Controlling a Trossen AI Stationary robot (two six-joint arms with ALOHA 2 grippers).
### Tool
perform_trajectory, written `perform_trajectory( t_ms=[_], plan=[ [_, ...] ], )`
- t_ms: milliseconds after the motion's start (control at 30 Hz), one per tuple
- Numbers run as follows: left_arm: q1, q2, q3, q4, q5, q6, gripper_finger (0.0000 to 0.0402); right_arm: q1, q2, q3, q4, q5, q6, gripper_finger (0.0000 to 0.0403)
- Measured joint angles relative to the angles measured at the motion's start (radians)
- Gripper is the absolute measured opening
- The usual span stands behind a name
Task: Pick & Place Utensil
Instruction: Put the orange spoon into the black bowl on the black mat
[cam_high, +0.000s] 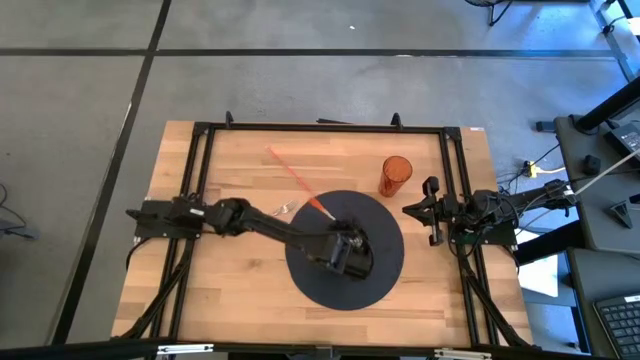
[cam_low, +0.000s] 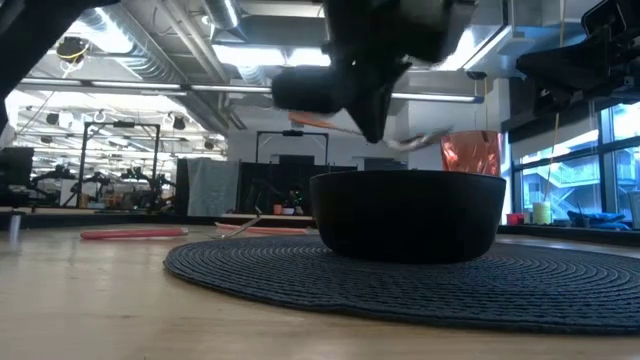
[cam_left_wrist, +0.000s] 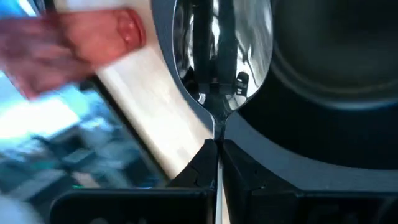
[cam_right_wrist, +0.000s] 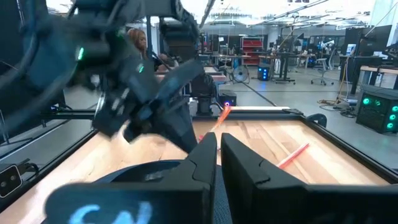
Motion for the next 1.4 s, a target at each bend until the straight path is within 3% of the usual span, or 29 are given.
perform_trajectory(
  t_ms=[133,500,733,1000,1400],
  plan=[
    [-0.031,0.020,-0.004,0.021,-0.067,0.109,0.0003,0.000,0.000,0.000,0.000,0.000,0.000,0.0026],
    [-0.032,0.019,-0.020,0.144,-0.065,0.292,0.0003,0.000,0.000,0.000,0.000,0.000,0.000,0.0026],
    [-0.028,0.019,-0.024,0.167,-0.050,0.335,0.0003,0.000,0.000,0.000,0.000,0.000,-0.002,0.0026],
    [-0.027,0.020,-0.024,0.158,0.076,0.321,0.0003,0.000,0.000,0.000,0.000,0.000,0.002,0.0026],
    [-0.003,0.067,-0.025,0.102,0.084,0.288,0.0003,0.000,0.000,0.000,0.000,-0.001,0.009,0.0026]
  ],
)
